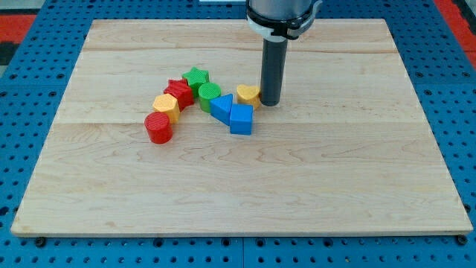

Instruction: Move red circle to right

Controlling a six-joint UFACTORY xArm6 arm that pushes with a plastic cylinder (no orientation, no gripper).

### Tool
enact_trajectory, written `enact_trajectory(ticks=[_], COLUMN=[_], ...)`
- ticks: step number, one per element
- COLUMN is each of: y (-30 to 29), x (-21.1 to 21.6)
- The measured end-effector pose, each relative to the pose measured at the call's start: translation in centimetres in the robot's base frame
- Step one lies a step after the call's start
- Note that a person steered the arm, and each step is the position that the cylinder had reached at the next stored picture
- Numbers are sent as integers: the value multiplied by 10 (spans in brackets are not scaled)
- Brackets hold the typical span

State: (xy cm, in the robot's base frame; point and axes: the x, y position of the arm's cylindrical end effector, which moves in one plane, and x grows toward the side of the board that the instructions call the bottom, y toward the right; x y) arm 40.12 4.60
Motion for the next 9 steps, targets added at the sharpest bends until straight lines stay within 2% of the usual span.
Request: enact_trajectory(ticks=[1, 2, 3, 4, 5, 7, 8, 9], y=[1, 44, 86, 93, 70, -133, -193, -193], x=[0, 16, 89, 178, 218, 214, 207, 201])
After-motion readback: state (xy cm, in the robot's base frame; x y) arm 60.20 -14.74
